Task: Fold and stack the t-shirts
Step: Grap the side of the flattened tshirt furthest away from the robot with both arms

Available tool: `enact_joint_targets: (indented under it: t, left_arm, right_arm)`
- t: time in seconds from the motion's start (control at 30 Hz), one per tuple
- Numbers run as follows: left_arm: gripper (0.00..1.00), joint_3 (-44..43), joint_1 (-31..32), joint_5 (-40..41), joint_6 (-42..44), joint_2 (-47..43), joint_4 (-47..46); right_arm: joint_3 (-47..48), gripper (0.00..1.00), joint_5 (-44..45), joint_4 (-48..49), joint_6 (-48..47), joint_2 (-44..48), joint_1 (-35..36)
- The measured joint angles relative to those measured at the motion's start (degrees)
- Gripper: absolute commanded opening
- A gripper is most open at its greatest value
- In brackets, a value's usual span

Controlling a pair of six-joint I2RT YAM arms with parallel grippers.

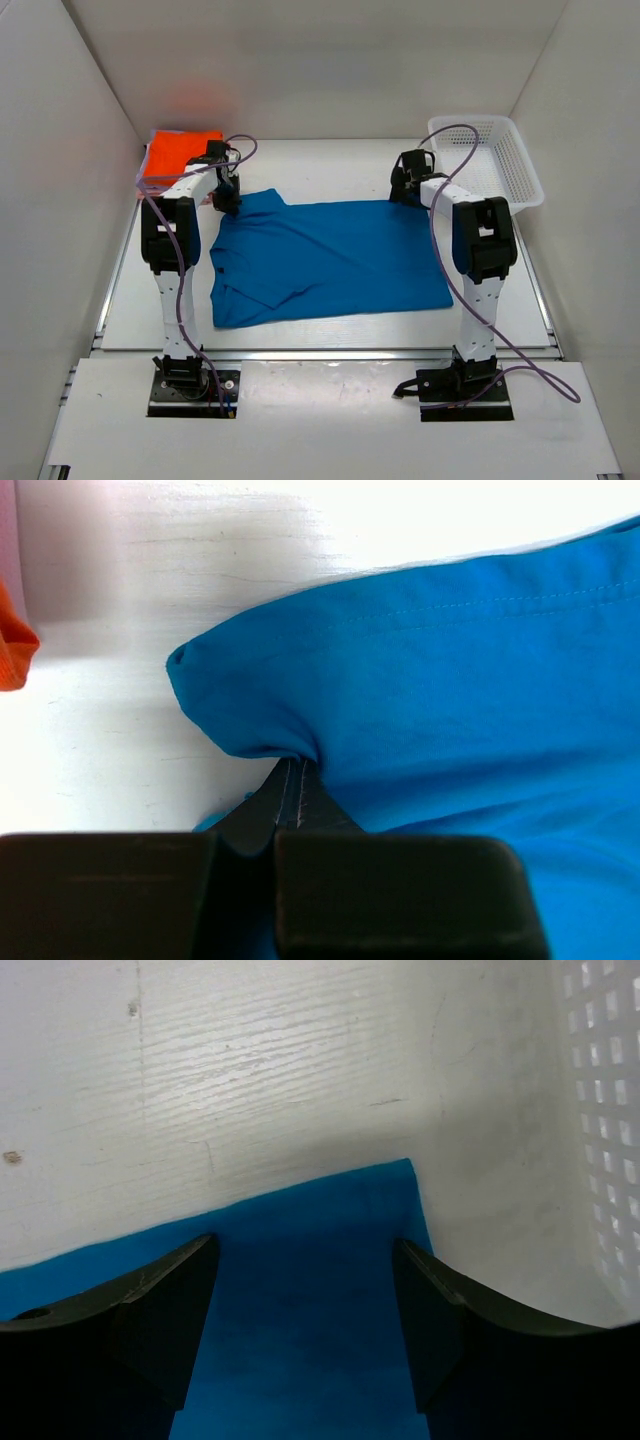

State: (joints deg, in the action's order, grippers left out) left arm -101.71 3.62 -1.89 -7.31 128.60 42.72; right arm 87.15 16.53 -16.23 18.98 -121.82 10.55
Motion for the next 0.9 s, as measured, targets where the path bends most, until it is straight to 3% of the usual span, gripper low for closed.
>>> enact_joint_targets:
  t: [0.2,0.3,0.47,0.57,0.6,0.67,0.9]
  left_arm:
    - [0.00,0.5,-0.1,0.0,0.0,-0.2,-0.4]
    - [0.00,0.8,-0.1,0.0,0.0,-0.5,-0.5]
    - [0.00,0.9,-0.1,0.0,0.0,-0.5,-0.6]
    - [0.00,0.9,-0.1,0.0,0.0,-0.5,-0.6]
    - [0.00,0.9,-0.1,0.1,0.0,-0.5,-0.6]
    - [0.00,0.9,-0.1,0.0,0.0,-0.5,-0.6]
    - [0.00,0.6,-0.1,-0.1,0.0,-0.5,-0.3]
  right_arm:
    - [5.0,0.62,-1.6,-3.8,0.3,-2.6,-1.4]
    - [8.0,0.52,-1.9,-5.2,0.3,-4.5,-1.9]
    - [10.1,0.51,-2.4,-6.9,0.3,-5.8,-2.1]
    - [10.1,0.26,-2.6,-7.5,0.0,-5.8,-2.1]
    - [10.1,0.13,-2.7,-7.6,0.1,-5.8,-2.1]
    - [10.1,0.03,-2.8,-7.8,0.1,-5.8,-2.1]
    - [10.0,0.00,-3.6,-7.3,-0.2,-5.8,-2.0]
